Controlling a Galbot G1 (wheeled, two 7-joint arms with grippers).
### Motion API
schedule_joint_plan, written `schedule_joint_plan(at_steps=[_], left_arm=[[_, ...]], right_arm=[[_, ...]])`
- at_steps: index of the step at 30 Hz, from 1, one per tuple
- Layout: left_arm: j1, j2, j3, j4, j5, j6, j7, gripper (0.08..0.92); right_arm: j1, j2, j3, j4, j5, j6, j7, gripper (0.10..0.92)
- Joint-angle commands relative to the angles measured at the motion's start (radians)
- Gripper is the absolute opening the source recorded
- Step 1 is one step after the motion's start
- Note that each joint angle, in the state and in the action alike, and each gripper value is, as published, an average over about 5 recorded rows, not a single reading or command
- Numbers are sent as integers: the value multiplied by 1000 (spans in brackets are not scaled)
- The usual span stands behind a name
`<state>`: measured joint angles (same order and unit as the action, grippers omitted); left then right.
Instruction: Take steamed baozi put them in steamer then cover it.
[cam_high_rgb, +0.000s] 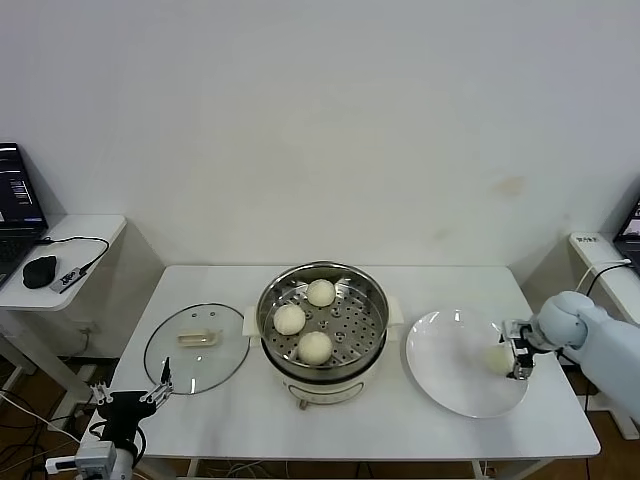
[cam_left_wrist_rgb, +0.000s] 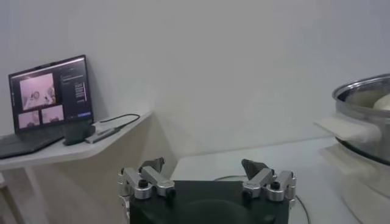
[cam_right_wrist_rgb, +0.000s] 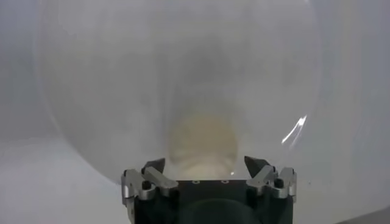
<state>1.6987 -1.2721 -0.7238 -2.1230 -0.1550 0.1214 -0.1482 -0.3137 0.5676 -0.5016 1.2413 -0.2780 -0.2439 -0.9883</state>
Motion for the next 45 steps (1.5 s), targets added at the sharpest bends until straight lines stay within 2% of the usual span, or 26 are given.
schedule_joint_plan(at_steps=[1,10,15,23,29,36,45], left_arm=[[0,-1,0,0,0,0,0,823],[-1,-3,-1,2,0,0,0,823],[0,-4,-1,1,0,-1,-1,823],[-9,0,4,2,0,0,0,823],[-22,2,17,4,1,1,1,823],[-29,-1,32,-4,2,3,2,823],[-29,-6,26,-4,2,3,1,823]], right_arm=[[2,22,1,-19,-5,0,-2,778],[17,10,-8,-8,0,-7,-28,668],[70,-19,-45,24,34,-19,-43,634],[351,-113,-275,168,177,-76,-61,635],[665,-149,-489,329,357,-170,-46,636],[1010,-70,-736,396,530,-241,-9,639],[1094,153,-815,419,735,-343,77,645]])
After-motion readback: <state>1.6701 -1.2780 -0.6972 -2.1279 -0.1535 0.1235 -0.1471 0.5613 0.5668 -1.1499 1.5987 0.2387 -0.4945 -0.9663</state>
